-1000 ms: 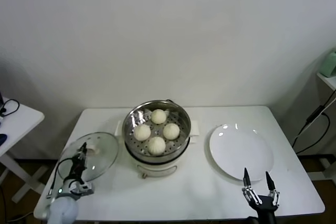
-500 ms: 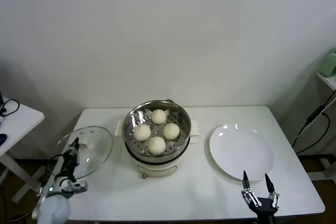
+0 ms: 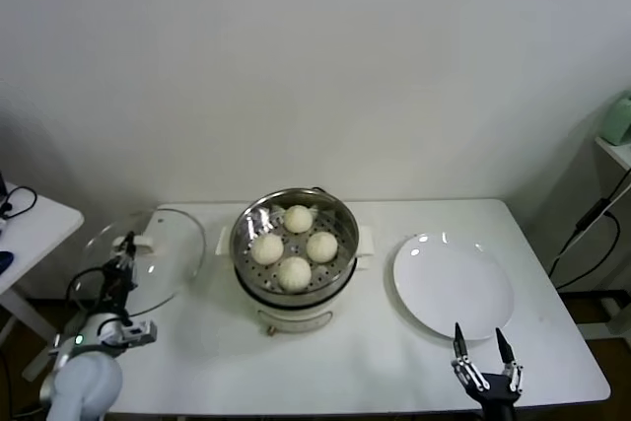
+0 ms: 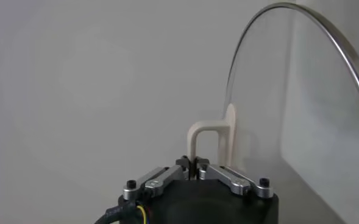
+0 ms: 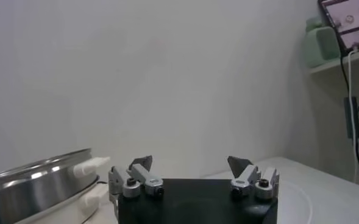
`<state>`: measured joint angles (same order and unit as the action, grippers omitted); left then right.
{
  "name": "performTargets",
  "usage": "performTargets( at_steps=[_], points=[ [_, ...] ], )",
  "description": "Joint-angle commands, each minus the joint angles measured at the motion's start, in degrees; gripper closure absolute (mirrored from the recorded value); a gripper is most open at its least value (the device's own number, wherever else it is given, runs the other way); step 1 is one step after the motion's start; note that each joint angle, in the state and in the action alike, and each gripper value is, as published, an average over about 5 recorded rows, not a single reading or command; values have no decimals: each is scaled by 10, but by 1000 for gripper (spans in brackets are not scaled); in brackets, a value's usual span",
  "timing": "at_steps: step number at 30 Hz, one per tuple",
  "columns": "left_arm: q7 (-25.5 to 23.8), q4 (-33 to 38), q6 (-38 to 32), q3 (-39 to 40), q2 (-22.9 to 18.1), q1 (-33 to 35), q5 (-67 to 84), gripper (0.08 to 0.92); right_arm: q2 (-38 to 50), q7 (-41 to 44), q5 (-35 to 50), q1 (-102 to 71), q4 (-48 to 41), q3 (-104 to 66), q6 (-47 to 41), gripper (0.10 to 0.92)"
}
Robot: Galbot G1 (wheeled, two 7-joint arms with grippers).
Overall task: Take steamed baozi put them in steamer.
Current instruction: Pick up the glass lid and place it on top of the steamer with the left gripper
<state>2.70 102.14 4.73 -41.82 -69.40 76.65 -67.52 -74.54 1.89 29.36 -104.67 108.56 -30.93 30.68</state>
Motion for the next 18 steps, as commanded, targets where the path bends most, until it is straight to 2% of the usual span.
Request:
performTargets(
  at_steps=[1, 9, 18],
  points=[
    [-64, 109, 93, 18, 29, 5, 9, 864, 1, 0, -3, -1, -1, 0, -1, 203],
    [-121, 175, 161, 76, 50, -10, 21, 863, 2, 0, -10, 0, -5, 1, -6, 203],
    [-162, 204, 214, 173, 37, -44, 1, 863, -2, -9, -34, 2, -13, 1, -15, 203]
  ],
)
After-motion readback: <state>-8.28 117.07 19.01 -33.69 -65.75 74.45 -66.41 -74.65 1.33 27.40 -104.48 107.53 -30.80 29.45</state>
